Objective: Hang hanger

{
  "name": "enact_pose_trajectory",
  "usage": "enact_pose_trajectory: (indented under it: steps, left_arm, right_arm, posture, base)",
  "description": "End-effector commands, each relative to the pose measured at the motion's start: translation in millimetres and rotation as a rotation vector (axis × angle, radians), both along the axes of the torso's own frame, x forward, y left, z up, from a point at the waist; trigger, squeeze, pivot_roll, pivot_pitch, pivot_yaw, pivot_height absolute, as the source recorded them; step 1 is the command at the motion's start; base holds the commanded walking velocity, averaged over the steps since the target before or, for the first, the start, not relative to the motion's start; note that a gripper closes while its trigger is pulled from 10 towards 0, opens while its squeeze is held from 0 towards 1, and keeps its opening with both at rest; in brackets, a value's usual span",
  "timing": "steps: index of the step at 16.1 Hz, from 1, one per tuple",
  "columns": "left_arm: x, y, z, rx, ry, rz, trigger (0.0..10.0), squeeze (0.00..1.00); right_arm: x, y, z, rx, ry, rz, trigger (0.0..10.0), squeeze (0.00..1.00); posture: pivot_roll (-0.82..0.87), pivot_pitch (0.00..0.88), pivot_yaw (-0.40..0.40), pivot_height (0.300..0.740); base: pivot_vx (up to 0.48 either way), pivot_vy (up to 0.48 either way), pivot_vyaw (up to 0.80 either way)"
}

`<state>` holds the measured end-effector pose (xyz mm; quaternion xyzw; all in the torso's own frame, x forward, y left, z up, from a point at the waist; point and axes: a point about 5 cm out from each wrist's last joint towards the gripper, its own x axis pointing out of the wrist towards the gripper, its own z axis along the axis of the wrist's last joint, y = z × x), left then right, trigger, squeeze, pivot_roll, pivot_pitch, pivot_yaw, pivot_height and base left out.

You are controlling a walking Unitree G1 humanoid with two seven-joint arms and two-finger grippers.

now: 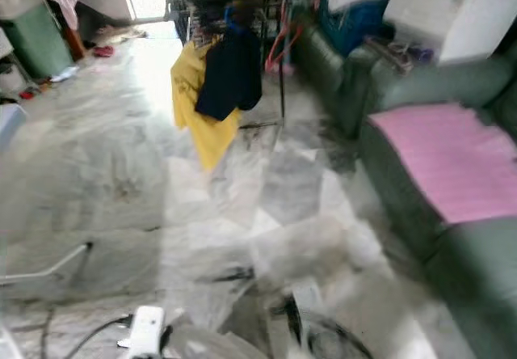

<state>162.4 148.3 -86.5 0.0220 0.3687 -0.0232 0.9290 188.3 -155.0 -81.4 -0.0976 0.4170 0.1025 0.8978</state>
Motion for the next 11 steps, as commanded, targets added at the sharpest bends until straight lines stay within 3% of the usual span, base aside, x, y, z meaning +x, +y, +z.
enact_pose_trajectory:
  steps: [1,5,6,7,11]
  left_arm:
    - [93.0,24.1,47.3,0.177,-0.09,-0.101,10.0,0.0]
    - [79.8,32.1,38.0,0.183,-0.029,-0.109,10.0,0.0]
    - [76.5,31.4,35.3,0.158,-0.008,-0.098,10.0,0.0]
    - [76.4,30.5,35.0,0.148,-0.005,-0.099,10.0,0.0]
    - [77.5,26.4,35.4,0.12,-0.005,-0.115,10.0,0.0]
  right_arm:
    - [2.9,-4.3,1.4,-0.002,-0.004,-0.032,10.0,1.0]
    - [-27.7,-23.8,-11.6,-0.024,0.089,-0.097,10.0,1.0]
    - [-34.5,-26.5,-14.0,-0.015,0.106,-0.109,10.0,0.42]
    - [-35.4,-26.7,-14.4,-0.017,0.109,-0.106,10.0,0.0]
    - [-35.8,-28.5,-14.3,-0.024,0.112,-0.089,10.0,0.0]
  posture:
    - [-0.12,0.104,0.08,0.74]
    - [-0.11,0.062,0.073,0.74]
    - [-0.12,0.056,0.072,0.74]
    - [-0.12,0.054,0.071,0.74]
    - [-0.11,0.051,0.062,0.74]
  base:
    - [0.0,0.0,0.0]
    - [0.0,0.0,0.0]
    - [0.0,0.0,0.0]
    - [0.0,0.0,0.0]
    - [0.0,0.0,0.0]
